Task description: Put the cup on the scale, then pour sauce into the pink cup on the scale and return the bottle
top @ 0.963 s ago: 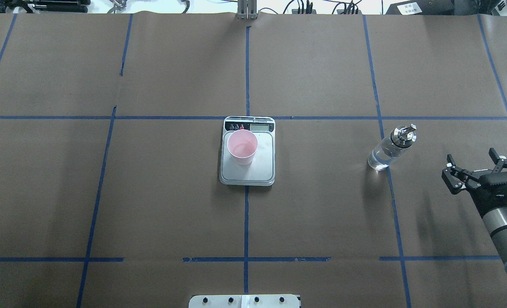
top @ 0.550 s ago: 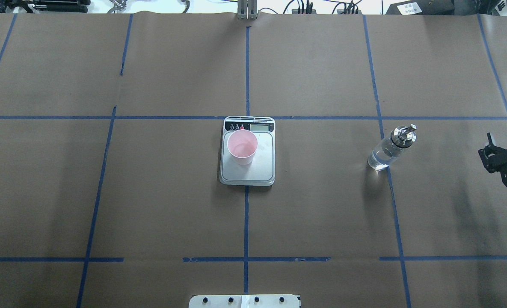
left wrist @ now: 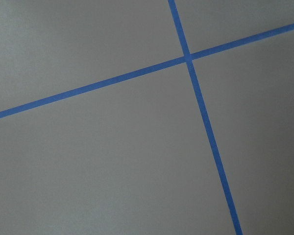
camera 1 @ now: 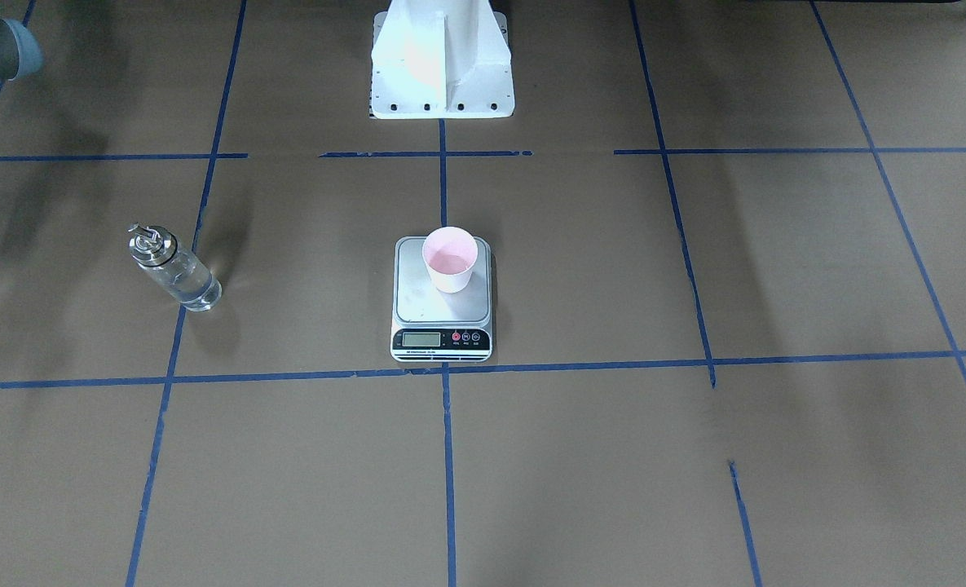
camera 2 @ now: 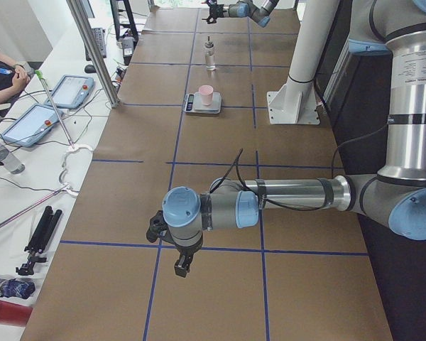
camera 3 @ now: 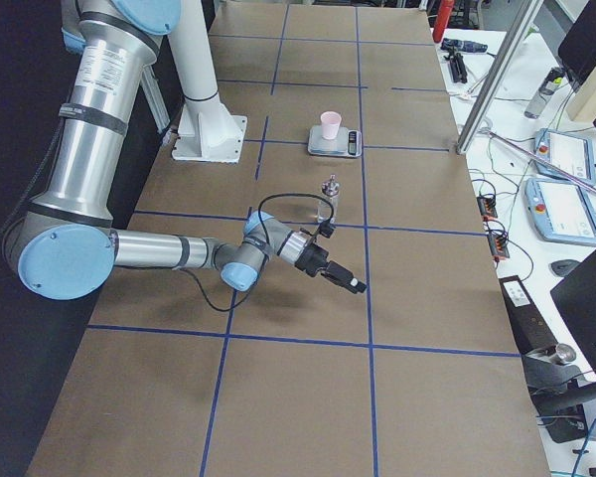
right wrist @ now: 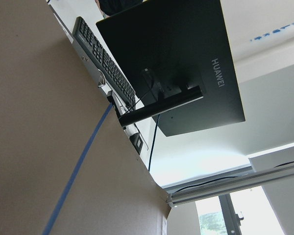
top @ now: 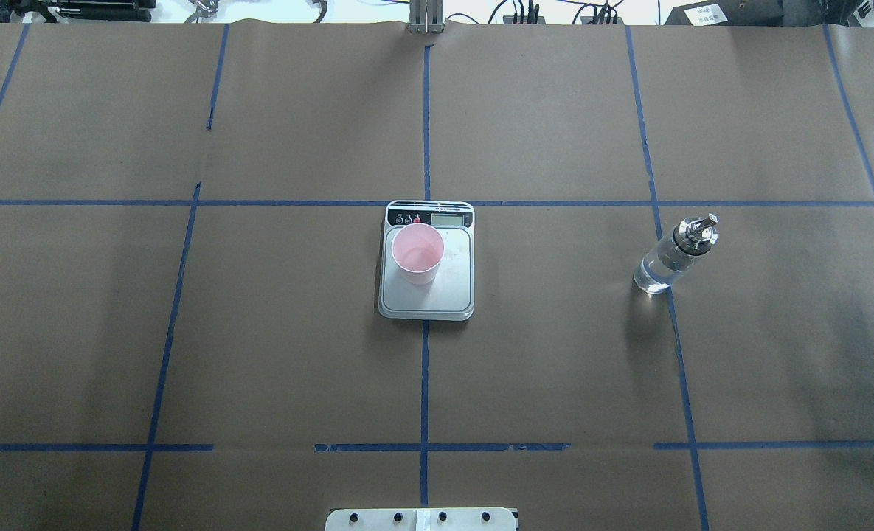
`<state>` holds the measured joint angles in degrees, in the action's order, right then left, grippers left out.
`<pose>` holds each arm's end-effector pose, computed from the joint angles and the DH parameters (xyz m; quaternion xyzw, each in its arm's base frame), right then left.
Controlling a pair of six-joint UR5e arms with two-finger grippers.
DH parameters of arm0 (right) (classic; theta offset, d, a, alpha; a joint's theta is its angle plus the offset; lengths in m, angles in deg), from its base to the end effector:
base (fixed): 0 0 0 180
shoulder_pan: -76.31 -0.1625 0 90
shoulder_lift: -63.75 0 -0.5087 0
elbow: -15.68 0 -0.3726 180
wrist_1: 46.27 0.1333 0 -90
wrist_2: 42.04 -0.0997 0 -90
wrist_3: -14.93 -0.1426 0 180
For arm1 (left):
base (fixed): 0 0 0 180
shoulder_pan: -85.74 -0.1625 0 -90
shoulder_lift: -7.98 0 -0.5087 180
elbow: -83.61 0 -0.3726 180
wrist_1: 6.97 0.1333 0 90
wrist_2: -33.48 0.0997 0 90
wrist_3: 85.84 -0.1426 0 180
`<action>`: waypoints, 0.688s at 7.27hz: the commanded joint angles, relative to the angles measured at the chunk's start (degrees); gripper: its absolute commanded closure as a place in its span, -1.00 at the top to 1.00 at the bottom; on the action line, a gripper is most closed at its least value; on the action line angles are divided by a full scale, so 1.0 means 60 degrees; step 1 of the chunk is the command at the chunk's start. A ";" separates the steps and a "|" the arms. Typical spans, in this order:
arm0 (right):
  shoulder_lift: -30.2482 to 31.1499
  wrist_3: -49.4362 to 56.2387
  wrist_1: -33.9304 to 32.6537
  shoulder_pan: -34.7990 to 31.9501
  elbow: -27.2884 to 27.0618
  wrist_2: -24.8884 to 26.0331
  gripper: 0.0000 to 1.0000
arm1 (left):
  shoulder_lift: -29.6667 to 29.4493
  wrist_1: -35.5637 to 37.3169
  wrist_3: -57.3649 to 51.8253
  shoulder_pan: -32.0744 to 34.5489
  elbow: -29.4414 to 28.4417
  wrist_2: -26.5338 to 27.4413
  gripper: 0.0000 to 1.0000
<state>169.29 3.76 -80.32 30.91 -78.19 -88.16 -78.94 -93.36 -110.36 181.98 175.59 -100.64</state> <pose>-0.0957 -0.4277 0.7320 0.4709 0.1424 -0.1122 0.8634 -0.0812 -0.4299 0.7878 0.0628 0.3719 0.1319 0.9167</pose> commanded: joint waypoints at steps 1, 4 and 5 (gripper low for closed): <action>-0.0742 0.0470 -0.0227 -0.1978 0.0539 -0.2982 1.00 | -0.0015 -0.0014 0.0000 0.0000 0.0021 0.0000 1.00; -0.1710 0.0323 -0.2404 -0.3506 0.0673 -0.6050 1.00 | -0.0015 -0.0015 0.0000 0.0000 -0.0008 0.0000 1.00; -0.1668 0.0396 -0.2469 -0.3522 0.0848 -0.6171 1.00 | -0.0015 -0.0015 0.0000 0.0000 -0.0008 0.0000 1.00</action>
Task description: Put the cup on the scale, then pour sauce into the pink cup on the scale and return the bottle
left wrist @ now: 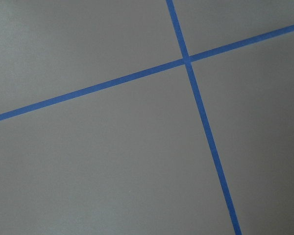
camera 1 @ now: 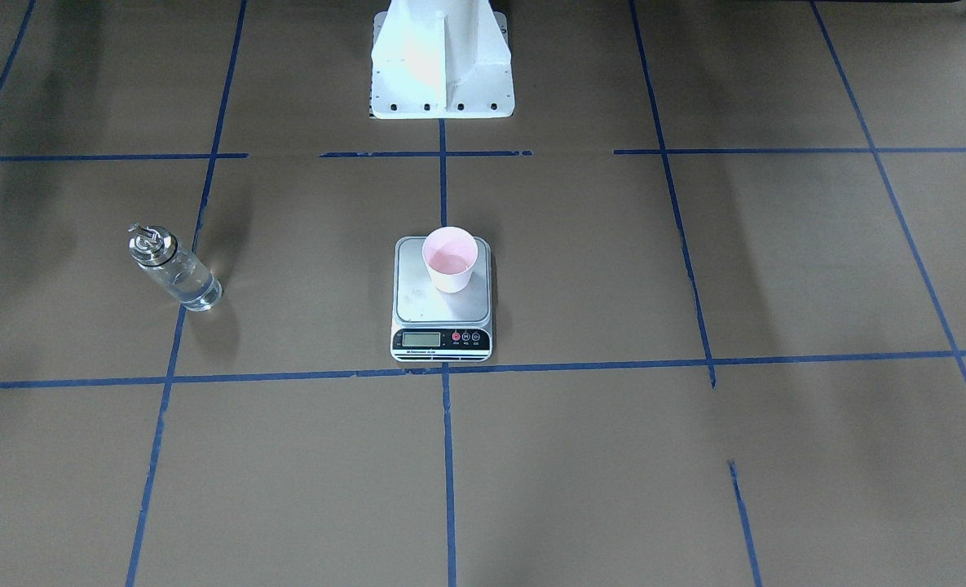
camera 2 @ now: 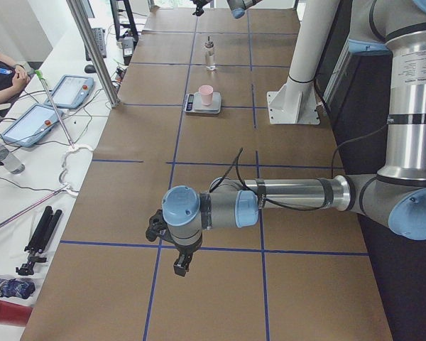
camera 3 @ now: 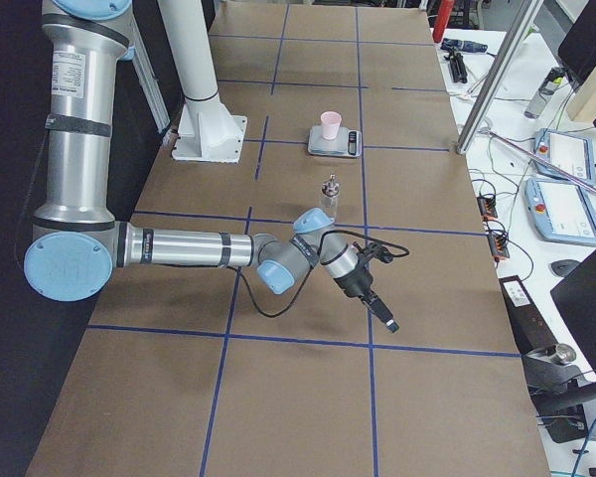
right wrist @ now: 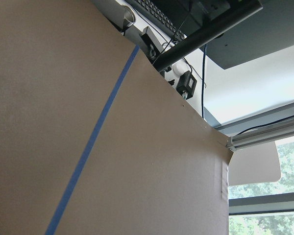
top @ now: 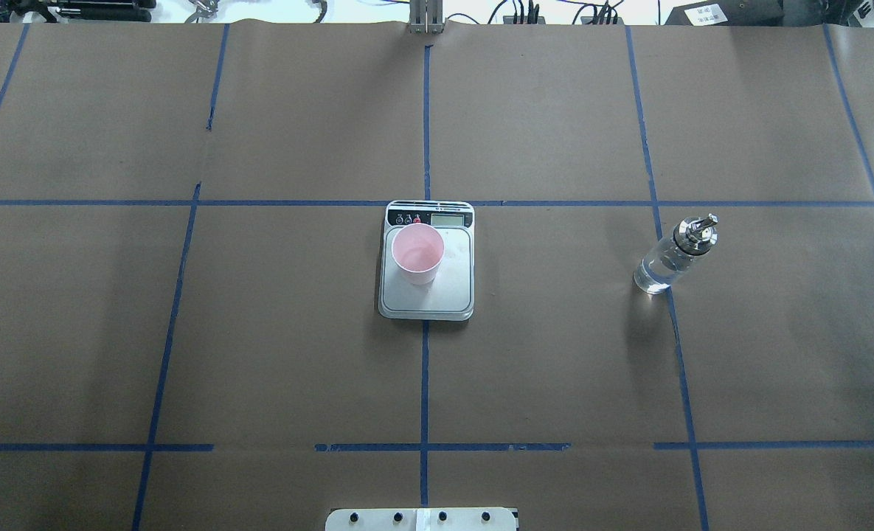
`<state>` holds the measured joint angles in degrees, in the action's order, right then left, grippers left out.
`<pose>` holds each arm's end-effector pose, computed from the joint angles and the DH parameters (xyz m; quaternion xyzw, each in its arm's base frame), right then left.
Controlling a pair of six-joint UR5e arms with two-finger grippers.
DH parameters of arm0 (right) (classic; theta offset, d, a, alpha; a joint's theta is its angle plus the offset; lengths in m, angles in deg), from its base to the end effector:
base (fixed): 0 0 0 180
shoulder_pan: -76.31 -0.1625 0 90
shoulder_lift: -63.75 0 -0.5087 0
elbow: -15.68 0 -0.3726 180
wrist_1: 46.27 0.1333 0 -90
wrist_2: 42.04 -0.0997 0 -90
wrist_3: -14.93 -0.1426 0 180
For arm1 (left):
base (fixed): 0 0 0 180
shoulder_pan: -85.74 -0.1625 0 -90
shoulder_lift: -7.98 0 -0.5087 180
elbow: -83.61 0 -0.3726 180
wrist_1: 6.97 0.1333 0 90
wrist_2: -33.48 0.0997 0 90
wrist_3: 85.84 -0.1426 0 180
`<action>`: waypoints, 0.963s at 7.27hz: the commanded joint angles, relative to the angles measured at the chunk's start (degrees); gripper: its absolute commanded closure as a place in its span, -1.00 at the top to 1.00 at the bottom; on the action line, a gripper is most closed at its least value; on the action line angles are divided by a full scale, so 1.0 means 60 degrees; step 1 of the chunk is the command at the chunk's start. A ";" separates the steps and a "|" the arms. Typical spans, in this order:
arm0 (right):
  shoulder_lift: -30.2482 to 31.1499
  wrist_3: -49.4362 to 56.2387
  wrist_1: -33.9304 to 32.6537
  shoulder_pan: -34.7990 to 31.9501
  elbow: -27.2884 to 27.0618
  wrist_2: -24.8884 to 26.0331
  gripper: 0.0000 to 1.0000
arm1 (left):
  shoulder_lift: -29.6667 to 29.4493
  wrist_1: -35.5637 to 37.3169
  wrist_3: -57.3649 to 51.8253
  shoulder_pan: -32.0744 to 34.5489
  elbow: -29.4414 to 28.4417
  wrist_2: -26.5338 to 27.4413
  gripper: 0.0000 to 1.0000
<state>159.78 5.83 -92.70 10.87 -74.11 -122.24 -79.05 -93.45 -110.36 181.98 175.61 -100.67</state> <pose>-0.0568 -0.5034 0.7602 0.3286 -0.0149 -0.0999 0.9390 -0.0813 -0.4313 0.7866 0.0646 0.3717 0.1326 0.9166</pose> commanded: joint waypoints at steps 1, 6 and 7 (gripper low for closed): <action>0.0062 0.0009 -0.0392 -0.0198 0.0199 -0.0665 1.00 | 0.0003 0.0000 0.0000 0.0000 -0.0025 0.0005 1.00; -0.0010 -0.0182 -0.1824 -0.1893 0.0521 -0.3224 1.00 | 0.0003 0.0000 0.0000 0.0000 -0.0040 0.0005 1.00; -0.0039 -0.0197 -0.2364 -0.2375 0.0507 -0.4956 1.00 | 0.0003 0.0000 0.0000 0.0000 -0.0055 0.0005 1.00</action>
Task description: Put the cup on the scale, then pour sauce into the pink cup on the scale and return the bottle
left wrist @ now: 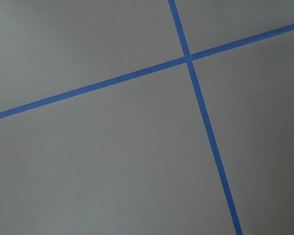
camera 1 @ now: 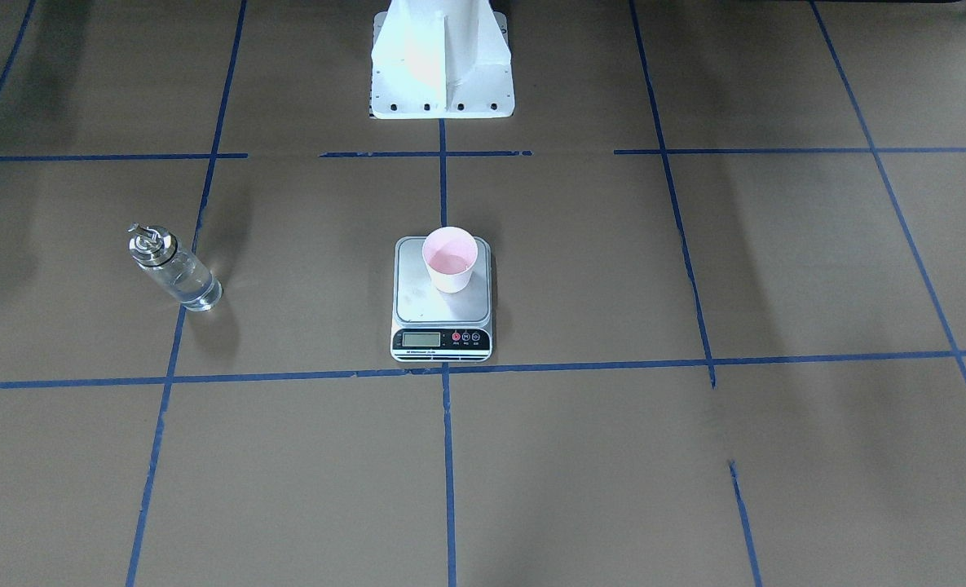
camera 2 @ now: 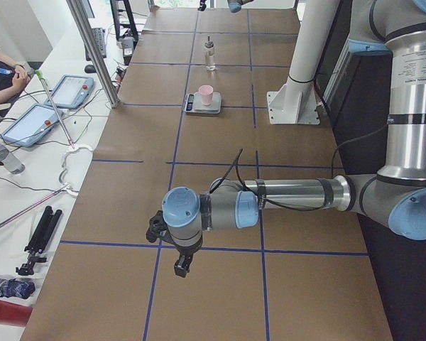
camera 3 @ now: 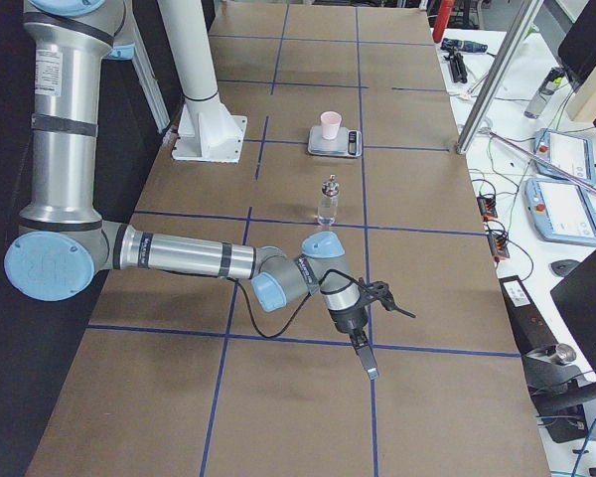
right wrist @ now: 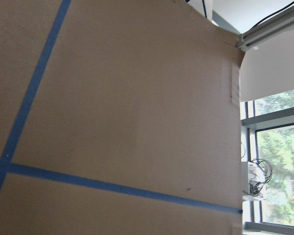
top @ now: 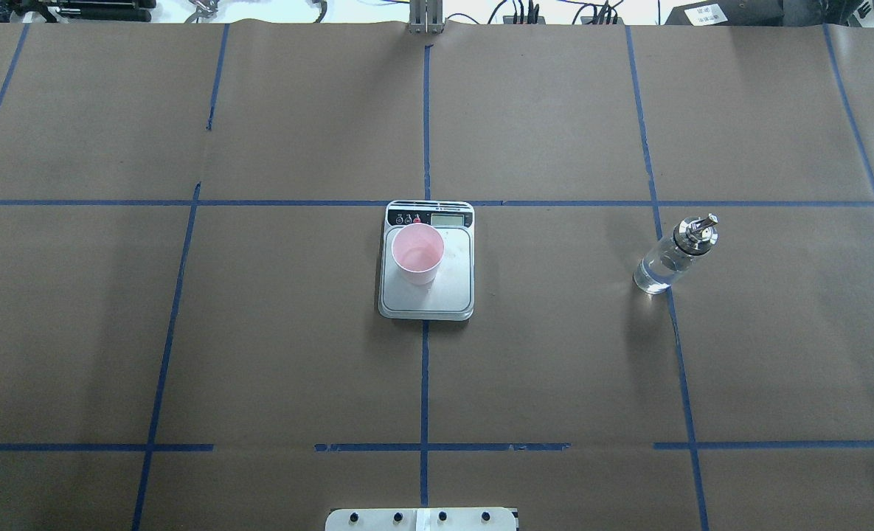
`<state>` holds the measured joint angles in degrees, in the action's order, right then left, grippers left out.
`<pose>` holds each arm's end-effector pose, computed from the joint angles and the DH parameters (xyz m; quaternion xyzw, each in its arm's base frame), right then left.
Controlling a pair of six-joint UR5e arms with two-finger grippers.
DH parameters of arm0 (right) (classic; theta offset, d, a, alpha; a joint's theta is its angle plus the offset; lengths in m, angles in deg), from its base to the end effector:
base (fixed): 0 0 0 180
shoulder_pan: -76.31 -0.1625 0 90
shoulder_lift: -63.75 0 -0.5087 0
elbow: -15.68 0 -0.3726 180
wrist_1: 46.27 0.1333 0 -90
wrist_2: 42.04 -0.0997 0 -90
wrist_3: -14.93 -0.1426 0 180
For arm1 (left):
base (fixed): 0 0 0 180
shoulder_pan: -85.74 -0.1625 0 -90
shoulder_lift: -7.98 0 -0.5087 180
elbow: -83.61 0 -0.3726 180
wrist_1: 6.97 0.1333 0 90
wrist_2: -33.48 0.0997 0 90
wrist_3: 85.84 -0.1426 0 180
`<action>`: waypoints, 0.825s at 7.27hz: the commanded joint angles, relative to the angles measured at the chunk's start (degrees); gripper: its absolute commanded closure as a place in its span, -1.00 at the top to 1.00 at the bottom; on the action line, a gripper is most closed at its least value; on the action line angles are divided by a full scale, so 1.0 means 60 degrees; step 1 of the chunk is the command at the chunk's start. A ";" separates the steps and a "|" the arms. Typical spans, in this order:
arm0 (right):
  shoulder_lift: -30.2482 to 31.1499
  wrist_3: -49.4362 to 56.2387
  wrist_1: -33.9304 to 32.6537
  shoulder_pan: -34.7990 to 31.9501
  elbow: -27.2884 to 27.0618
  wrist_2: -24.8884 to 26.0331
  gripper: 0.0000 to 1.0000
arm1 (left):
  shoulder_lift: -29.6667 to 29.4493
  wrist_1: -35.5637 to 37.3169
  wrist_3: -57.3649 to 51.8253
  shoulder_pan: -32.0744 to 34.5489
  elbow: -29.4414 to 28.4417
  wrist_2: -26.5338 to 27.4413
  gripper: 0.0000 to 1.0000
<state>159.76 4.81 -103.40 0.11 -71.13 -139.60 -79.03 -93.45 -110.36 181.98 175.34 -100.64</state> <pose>0.0009 -0.4766 0.8174 0.1868 -0.1055 -0.0449 0.9757 -0.0813 -0.4305 0.7890 0.0623 0.3721 0.1316 0.9167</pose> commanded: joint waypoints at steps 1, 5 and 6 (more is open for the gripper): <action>-0.0064 -0.0085 -0.1398 -0.0832 -0.0032 -0.3313 1.00 | 0.0000 0.0000 0.0000 0.0000 -0.0011 0.0000 1.00; -0.0620 -0.0130 -0.5350 -0.2253 -0.0818 -0.5596 1.00 | 0.0015 0.0015 -0.0015 0.0000 -0.0026 0.0015 1.00; -0.0534 0.0001 -0.5956 -0.2459 -0.1259 -0.5596 1.00 | 0.0015 0.0015 -0.0015 -0.0015 -0.0011 0.0015 1.00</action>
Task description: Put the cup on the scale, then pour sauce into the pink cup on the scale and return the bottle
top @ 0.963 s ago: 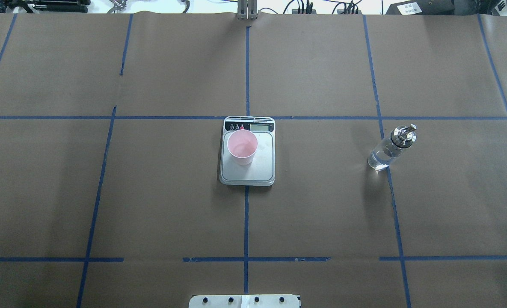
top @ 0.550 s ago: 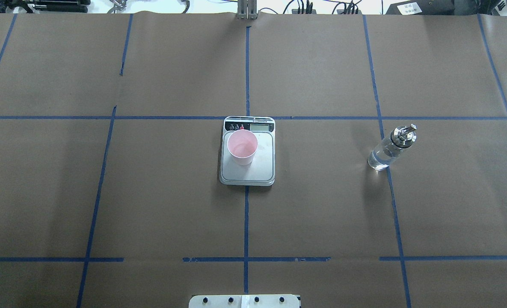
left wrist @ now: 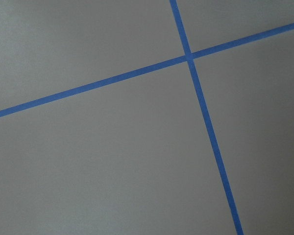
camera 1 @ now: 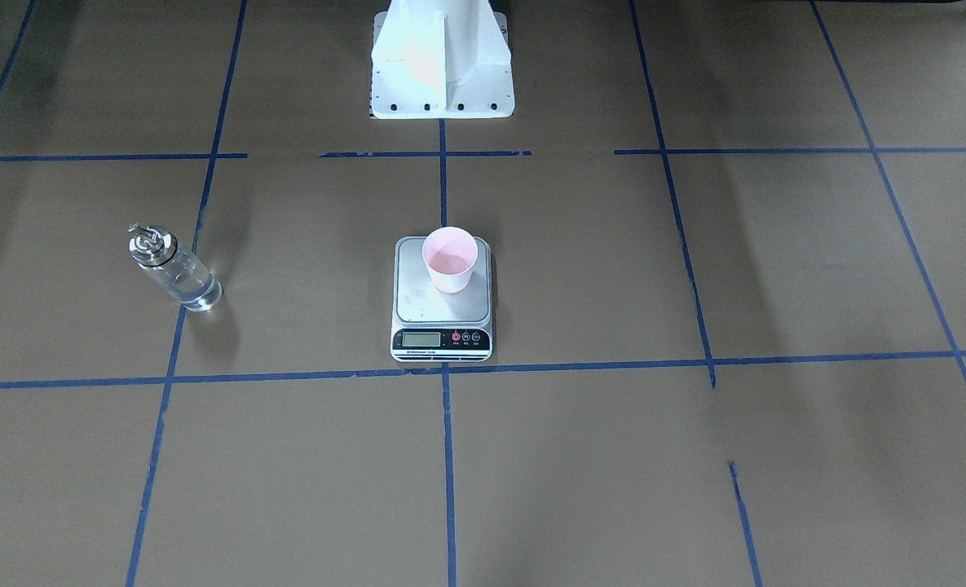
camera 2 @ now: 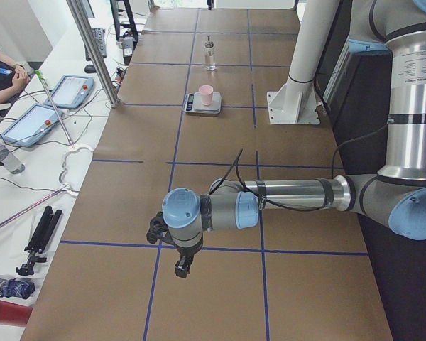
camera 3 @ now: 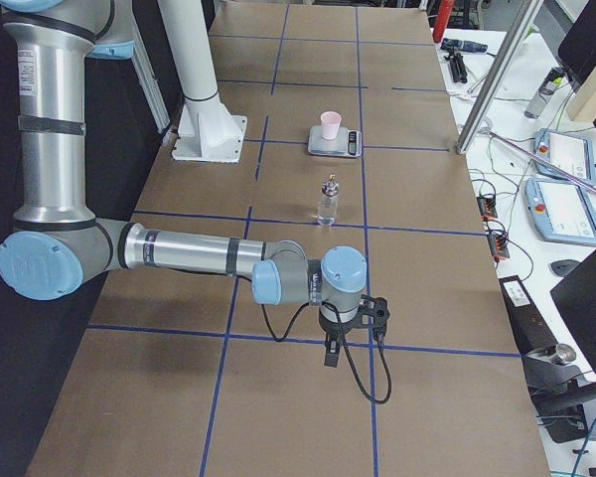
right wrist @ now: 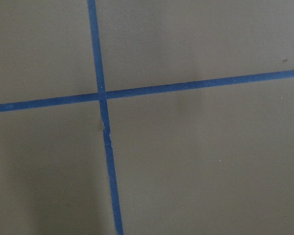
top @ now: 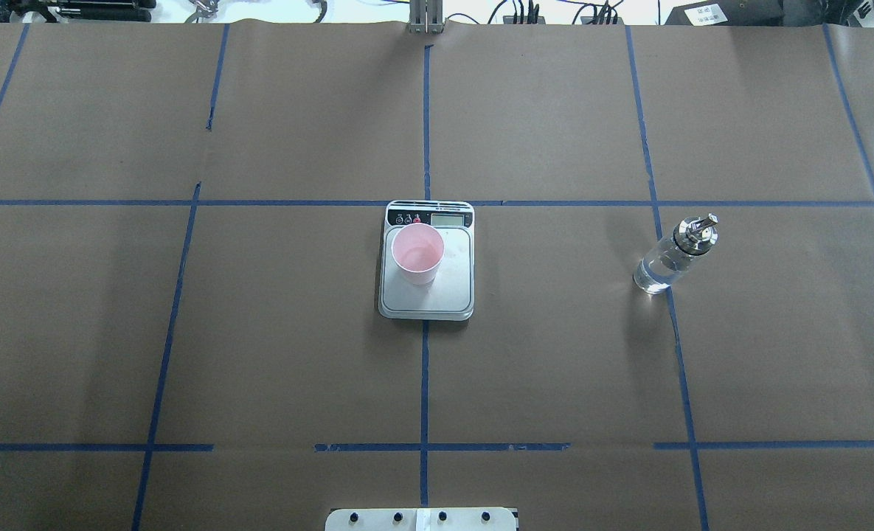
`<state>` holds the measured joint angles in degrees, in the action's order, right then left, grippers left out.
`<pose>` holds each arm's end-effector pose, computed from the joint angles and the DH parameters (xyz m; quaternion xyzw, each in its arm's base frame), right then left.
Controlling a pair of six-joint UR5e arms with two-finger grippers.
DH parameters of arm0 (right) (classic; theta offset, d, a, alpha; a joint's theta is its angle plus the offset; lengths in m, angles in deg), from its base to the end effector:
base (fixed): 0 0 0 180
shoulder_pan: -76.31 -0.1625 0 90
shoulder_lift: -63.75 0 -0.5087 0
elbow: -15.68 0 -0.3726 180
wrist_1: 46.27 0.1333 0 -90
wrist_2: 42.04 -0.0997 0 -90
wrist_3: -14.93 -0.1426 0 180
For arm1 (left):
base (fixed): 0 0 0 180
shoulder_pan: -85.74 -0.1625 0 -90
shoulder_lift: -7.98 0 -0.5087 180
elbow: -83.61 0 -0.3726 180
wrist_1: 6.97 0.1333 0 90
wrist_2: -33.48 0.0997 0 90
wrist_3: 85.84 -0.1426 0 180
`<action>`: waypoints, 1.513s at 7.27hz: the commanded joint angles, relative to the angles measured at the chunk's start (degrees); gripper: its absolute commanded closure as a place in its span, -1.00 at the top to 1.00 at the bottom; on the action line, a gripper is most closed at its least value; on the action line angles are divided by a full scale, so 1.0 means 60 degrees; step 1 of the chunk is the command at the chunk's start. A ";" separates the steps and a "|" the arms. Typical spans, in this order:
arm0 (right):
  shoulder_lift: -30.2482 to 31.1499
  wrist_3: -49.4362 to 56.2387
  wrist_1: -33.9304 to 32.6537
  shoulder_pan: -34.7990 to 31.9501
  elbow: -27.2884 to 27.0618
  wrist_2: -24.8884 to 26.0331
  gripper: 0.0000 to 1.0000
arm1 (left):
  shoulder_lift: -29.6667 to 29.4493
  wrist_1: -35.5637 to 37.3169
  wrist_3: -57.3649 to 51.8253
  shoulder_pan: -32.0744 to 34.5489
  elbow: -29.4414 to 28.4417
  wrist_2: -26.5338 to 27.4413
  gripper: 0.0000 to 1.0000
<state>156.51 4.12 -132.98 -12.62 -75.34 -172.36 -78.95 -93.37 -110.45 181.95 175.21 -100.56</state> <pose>0.0326 -0.4512 0.7879 -0.0230 -0.3441 0.0750 0.9357 -0.0811 -0.4292 0.7909 0.0600 0.3720 0.1317 0.9169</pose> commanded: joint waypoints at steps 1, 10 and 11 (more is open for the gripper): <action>0.0196 0.0175 -0.1089 -0.0615 -0.0649 -0.0151 1.00 | -0.0014 0.0000 0.0000 -0.0010 0.0041 0.0001 1.00; 0.0565 0.1069 -0.0987 -0.1057 -0.0679 -0.0107 1.00 | -0.0043 -0.0014 0.0014 -0.0010 0.0071 0.0001 1.00; 0.0565 0.1069 -0.0987 -0.1057 -0.0679 -0.0107 1.00 | -0.0058 -0.0014 0.0014 -0.0010 0.0085 0.0001 1.00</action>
<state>159.94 10.53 -138.91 -18.96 -79.47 -173.04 -79.20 -93.45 -110.40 181.89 175.67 -100.55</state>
